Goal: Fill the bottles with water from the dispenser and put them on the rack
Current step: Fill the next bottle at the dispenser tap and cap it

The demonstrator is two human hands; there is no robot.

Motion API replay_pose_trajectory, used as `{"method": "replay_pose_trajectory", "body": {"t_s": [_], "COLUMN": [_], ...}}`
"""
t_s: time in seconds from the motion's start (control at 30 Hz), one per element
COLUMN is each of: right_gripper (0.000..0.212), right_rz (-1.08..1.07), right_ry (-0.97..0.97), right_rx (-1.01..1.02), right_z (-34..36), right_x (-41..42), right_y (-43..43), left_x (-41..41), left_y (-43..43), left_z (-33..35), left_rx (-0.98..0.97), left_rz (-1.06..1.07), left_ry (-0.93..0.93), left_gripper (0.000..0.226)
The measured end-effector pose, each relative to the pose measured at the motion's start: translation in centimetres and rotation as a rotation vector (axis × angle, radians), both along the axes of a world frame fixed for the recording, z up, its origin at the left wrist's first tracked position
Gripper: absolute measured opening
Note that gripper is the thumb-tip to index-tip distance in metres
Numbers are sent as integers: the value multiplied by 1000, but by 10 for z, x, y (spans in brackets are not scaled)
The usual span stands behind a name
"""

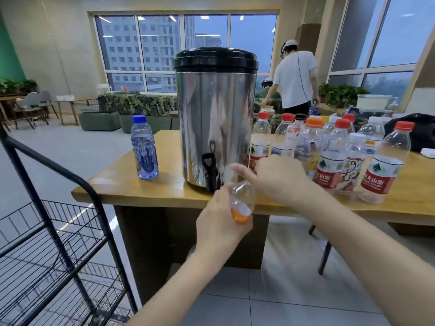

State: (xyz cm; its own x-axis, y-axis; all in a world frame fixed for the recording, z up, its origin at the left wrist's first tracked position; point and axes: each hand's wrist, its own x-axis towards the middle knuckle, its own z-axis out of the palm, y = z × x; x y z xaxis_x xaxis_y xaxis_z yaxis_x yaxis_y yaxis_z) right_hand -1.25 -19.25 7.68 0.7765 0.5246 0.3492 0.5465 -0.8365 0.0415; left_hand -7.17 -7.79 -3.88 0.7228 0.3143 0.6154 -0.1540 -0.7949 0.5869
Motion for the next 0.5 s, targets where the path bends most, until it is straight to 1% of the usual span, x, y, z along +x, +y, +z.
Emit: {"method": "replay_pose_trajectory", "body": {"t_s": [0.03, 0.07, 0.1, 0.17, 0.23, 0.27, 0.33, 0.4, 0.43, 0.5], "right_gripper": [79, 74, 66, 58, 62, 63, 59, 49, 42, 17], "right_rz": [-24, -24, -7, 70, 243, 337, 473, 515, 537, 608], "right_ry": [-43, -74, -95, -109, -162, -128, 79, 339, 438, 550], "right_rx": [-21, -18, -15, -19, -37, -51, -95, -100, -67, 0], "right_z": [-11, -20, -30, -44, -51, -51, -50, -49, -50, -52], "right_x": [0, 1, 3, 6, 10, 11, 16, 25, 31, 41], "right_y": [3, 6, 9, 10, 9, 10, 13, 12, 11, 7], "left_x": [-2, -5, -8, -13, -17, -18, -20, -18, -16, -12], "left_y": [2, 5, 9, 22, 37, 44, 53, 60, 62, 64], "left_z": [-9, -15, -18, -24, -30, -33, -35, -38, -39, -42], "left_rx": [129, 182, 156, -36, -298, -423, -583, -601, -594, -613], "left_rz": [67, 97, 69, -127, -399, -520, -669, -676, -665, -683], "left_ry": [-9, -8, 31, 154, 327, 405, 506, 536, 541, 578], "left_gripper": [74, 76, 78, 77, 71, 69, 66, 62, 61, 57]}}
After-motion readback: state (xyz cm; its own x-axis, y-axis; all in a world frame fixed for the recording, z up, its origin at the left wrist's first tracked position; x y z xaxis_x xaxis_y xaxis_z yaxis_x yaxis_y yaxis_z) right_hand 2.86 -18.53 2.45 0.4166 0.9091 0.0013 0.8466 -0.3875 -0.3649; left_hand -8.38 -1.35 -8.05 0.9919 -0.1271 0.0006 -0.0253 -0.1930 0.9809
